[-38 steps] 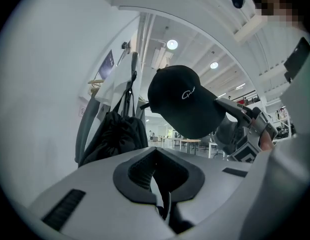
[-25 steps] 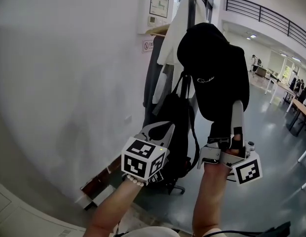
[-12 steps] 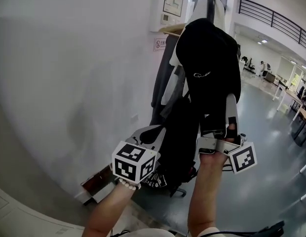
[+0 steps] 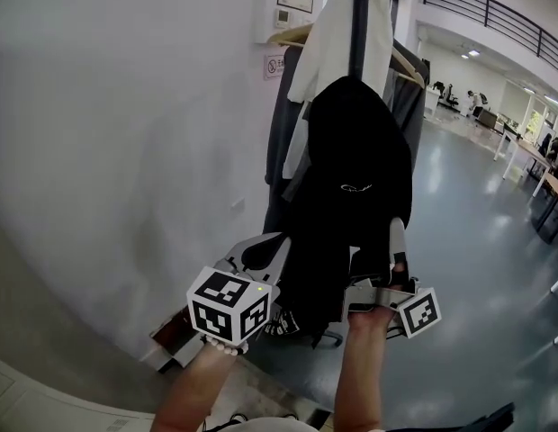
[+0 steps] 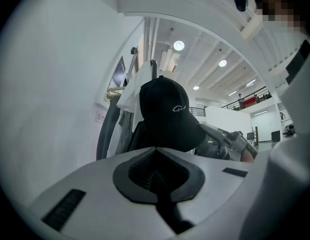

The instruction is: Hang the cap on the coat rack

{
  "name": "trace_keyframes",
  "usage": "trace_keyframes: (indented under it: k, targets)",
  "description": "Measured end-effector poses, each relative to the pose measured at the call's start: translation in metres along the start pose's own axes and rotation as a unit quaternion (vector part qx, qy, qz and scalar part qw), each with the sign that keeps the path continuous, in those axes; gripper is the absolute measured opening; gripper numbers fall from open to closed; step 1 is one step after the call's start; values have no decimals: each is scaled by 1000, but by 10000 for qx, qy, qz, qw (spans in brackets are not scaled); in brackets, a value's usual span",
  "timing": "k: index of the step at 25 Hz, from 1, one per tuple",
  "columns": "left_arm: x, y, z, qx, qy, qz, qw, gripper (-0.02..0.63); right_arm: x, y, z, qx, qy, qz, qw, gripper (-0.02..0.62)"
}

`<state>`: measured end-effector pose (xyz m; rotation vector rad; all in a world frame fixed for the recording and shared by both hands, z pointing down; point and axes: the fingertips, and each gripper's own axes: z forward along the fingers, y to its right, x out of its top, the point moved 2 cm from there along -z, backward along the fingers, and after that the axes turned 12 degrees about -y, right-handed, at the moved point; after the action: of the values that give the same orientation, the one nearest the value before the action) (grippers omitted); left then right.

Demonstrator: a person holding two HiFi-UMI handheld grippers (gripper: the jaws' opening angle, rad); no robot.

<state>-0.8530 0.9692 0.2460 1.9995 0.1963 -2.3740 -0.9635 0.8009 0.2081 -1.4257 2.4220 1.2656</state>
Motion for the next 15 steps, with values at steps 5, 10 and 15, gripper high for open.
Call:
trace_keyframes:
  k: [5,10,15]
  targets:
    - [-8,14,0,-93,-76,4,9999,5,-5,-3,-14,-2,-52,18,10000,23]
    - [-8,11,5,40,-61,2,10000,5,-13,-2,-9,-126,-308,-269,9991,33]
    - [-7,23,15,60,-69,48,9999,5,-21,5,-11,-643,-714,-891,9914,67]
